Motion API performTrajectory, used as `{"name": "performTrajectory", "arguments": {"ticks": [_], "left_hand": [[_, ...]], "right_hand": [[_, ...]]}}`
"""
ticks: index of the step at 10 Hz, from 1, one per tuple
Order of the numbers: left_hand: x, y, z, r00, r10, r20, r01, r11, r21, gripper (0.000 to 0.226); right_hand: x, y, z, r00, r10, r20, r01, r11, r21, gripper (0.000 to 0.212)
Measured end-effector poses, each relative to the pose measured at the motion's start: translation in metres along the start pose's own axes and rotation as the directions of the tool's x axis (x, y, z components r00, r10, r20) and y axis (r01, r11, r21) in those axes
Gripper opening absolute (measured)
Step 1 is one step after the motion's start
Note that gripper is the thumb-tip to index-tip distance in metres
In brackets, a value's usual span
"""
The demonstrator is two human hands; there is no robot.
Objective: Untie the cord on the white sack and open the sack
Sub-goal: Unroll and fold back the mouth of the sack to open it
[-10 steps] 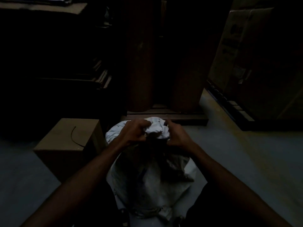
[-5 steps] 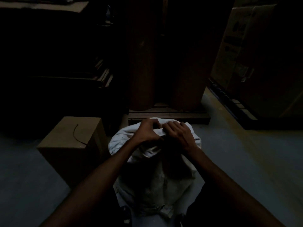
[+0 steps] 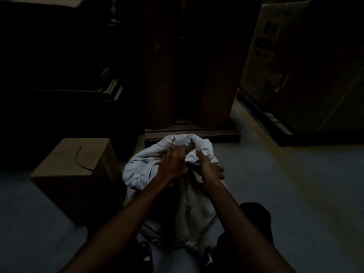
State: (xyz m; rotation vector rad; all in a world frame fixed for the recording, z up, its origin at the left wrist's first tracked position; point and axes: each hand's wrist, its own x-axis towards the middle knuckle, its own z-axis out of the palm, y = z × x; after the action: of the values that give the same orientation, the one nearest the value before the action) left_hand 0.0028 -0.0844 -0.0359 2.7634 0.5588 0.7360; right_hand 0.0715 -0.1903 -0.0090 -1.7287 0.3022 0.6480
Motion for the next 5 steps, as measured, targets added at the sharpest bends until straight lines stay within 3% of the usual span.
{"name": "performTrajectory", "arguments": {"ticks": [1,2,3,4,5], "left_hand": [[-0.013,0.006,0.014,0.99,0.117,-0.08,-0.107,0.986,0.126,0.072],[-0.019,0.005,0.025,0.991,0.131,-0.041,-0.133,0.99,-0.047,0.077],[-0.014,0.001,0.012,0.898,0.184,0.399,-0.004,0.911,-0.411,0.087],[0.006,-0.002,-0.018,0.688,0.218,0.692,0.348,0.738,-0.578,0.043],[0.029,-0.007,-0.02,0.76,0.057,0.648,0.497,0.592,-0.635,0.011]], "right_hand": [[0.007,-0.001,0.002,0.946,-0.098,0.31,0.063,0.991,0.121,0.094],[0.017,-0.003,0.002,0.943,-0.147,0.3,0.131,0.989,0.073,0.023],[0.037,0.0,-0.002,0.953,-0.148,0.263,0.15,0.989,0.013,0.029],[0.054,0.001,-0.011,0.94,-0.12,0.321,0.115,0.993,0.034,0.019],[0.06,-0.001,-0.015,0.927,-0.122,0.356,0.112,0.993,0.049,0.007]]}}
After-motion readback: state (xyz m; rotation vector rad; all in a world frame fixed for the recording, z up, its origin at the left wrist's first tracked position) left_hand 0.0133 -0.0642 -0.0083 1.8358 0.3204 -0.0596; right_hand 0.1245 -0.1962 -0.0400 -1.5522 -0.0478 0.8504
